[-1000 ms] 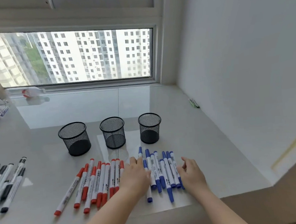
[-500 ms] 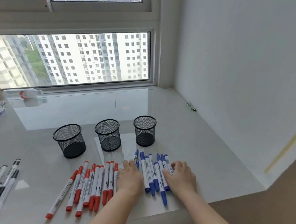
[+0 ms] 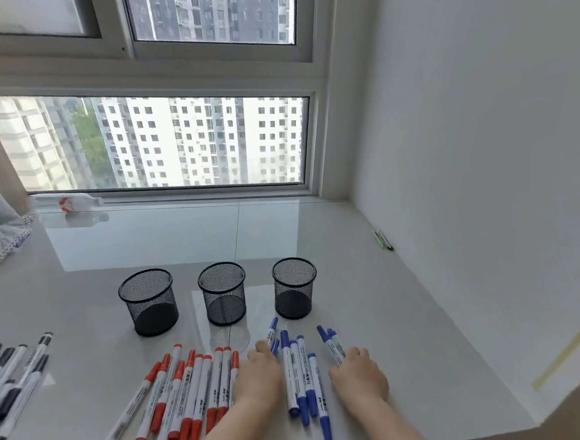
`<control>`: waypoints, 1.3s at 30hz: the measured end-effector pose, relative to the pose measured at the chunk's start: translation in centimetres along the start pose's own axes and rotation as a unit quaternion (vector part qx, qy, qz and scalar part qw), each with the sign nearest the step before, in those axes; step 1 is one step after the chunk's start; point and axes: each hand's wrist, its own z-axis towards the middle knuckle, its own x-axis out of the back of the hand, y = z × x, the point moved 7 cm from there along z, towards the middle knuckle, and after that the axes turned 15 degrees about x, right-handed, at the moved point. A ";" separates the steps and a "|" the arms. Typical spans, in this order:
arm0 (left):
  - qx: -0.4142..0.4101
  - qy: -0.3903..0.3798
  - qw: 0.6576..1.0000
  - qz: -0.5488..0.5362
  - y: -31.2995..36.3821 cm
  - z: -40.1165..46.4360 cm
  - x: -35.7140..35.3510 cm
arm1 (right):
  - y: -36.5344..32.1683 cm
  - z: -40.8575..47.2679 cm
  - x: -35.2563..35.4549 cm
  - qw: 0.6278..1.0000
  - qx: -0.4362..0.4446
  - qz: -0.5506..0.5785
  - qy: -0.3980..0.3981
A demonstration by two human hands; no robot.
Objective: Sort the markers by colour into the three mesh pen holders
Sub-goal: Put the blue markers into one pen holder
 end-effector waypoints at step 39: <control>-0.092 0.024 0.811 -0.577 10.6 9.5 10.5 | -7.6 14.3 4.4 0.866 0.107 0.476 0.108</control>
